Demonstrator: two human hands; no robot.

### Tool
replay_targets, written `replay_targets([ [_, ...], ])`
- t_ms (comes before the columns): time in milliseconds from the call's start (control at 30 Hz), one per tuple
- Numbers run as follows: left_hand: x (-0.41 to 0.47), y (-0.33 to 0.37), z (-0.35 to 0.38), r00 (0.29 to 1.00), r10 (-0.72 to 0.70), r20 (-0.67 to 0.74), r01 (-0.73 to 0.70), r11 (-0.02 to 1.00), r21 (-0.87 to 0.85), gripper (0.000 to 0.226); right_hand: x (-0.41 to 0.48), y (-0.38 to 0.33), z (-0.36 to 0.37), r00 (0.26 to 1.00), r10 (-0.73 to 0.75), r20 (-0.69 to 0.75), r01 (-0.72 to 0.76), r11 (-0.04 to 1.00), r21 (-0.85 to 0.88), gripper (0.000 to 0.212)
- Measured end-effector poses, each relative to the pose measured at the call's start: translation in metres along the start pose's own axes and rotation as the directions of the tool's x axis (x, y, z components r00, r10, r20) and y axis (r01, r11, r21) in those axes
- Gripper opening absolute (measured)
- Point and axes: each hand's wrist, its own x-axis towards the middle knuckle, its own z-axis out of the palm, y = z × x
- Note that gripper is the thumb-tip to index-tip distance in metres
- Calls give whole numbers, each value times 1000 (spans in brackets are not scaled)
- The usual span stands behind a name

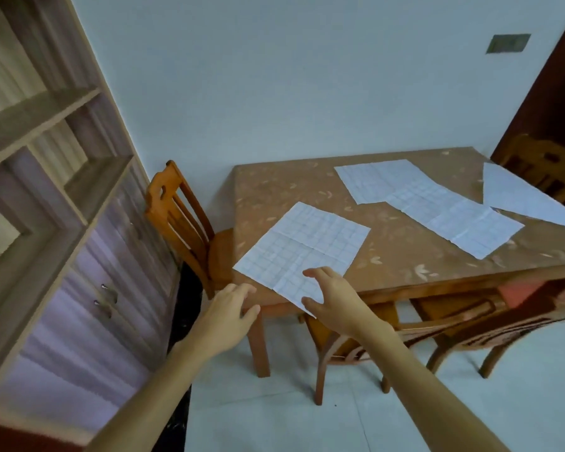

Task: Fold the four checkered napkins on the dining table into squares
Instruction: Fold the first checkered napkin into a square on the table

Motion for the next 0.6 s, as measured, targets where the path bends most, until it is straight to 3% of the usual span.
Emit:
replay_targets([
  [200, 73, -36, 7, 995, 60, 86, -57, 998, -32, 32, 56, 4, 31, 991, 131, 13, -130, 990, -57, 56],
  [400, 141, -68, 47, 981, 78, 180, -74, 997, -28, 22, 110, 34, 76, 961, 201, 189, -160, 965, -210, 72],
  [600, 203, -89, 95, 962, 79, 263, -94, 994, 47, 28, 166, 75, 121, 947, 235, 220, -183, 956, -230, 62],
])
